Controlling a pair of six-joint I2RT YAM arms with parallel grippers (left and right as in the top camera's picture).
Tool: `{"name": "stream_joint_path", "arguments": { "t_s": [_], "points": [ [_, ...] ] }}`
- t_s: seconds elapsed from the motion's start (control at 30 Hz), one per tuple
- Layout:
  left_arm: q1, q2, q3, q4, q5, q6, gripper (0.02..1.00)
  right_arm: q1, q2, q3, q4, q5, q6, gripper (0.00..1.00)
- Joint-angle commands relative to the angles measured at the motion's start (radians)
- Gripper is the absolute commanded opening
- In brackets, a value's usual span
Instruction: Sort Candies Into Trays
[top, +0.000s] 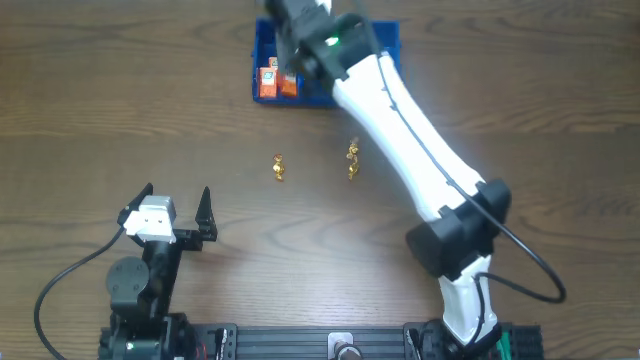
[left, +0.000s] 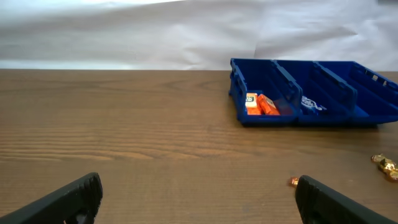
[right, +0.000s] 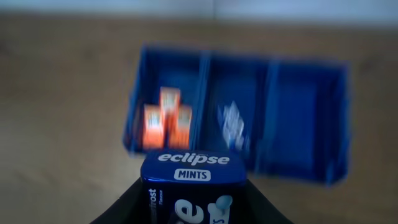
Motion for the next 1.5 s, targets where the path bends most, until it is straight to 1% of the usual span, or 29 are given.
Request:
{"name": "stream_joint_path", "arguments": {
  "t_s": [0.03,0.17,0.3,0.5,0.53,0.57,0.63,0.67,0.7,0.73,0.77,1.0,1.07,1.13,1.2,1.27,1.33,1.4,1.5],
  "points": [
    [0.0,-0.006,-0.02,-0.034,0.018,0.014,0.998,-0.069,0.064,0.004,0.145,0.061,-0.124,0.036],
    [0.0,-0.006,-0.02,-0.034,0.018,0.014,0.998,-0.102,0.154,0.003,0.206,0.047,-0.124,0.036],
    [0.0,-0.006,-0.02,-0.034,0.018,0.014,0.998,-0.12,0.238,0.003,0.214,-0.008,-0.123,0.036],
    [0.0,-0.006,-0.02,-0.034,0.018,0.014,0.998,-0.125,0.289,0.002,0.223,-0.01,-0.12,0.036],
    [0.0,-0.006,-0.02,-0.034,0.018,0.014,0.998,-0.125,0.293,0.002,0.225,-0.01,-0.12,0.04],
    [0.0,-0.006,-0.02,-0.034,0.018,0.014,0.998,-0.125,0.294,0.002,0.228,-0.01,-0.12,0.071],
    [0.0,-0.006,-0.02,-0.034,0.018,0.014,0.998,-0.125,0.299,0.002,0.232,-0.01,-0.12,0.191],
    [0.0,-0.006,-0.02,-0.034,0.018,0.014,0.998,-0.125,0.3,0.002,0.235,-0.01,-0.12,0.382],
    [0.0,-0.006,-0.02,-0.034,0.018,0.014,0.998,-0.125,0.301,0.002,0.236,-0.01,-0.12,0.63],
    [0.0,-0.006,-0.02,-0.034,0.018,0.014,0.998,-0.125,0.301,0.002,0.238,-0.01,-0.12,0.796],
    [0.0,-0.006,-0.02,-0.034,0.018,0.014,0.998,-0.125,0.301,0.002,0.241,-0.011,-0.12,1.0],
    [0.0,-0.006,-0.02,-0.034,0.018,0.014,0.998,-0.125,0.296,0.013,0.222,-0.019,-0.119,1.0],
    [0.0,-0.006,-0.02,-0.034,0.018,0.014,0.998,-0.125,0.29,0.074,0.149,-0.059,-0.115,1.0],
    [0.0,-0.006,-0.02,-0.034,0.018,0.014,0.998,-0.114,0.286,0.172,0.03,-0.126,-0.116,1.0],
    [0.0,-0.006,-0.02,-0.034,0.018,0.014,0.998,-0.085,0.286,0.264,-0.109,-0.157,-0.114,1.0],
    [0.0,-0.006,-0.02,-0.034,0.018,0.014,0.998,-0.045,0.286,0.32,-0.228,-0.156,-0.088,1.0],
    [0.0,-0.006,-0.02,-0.034,0.018,0.014,0.998,0.01,0.286,0.326,-0.318,-0.156,-0.08,0.998],
    [0.0,-0.006,-0.02,-0.034,0.018,0.014,0.998,0.047,0.287,0.301,-0.368,-0.156,-0.05,1.0],
    [0.0,-0.006,-0.02,-0.034,0.018,0.014,0.998,0.107,0.287,0.207,-0.378,-0.156,-0.026,1.0]
  ]
}}
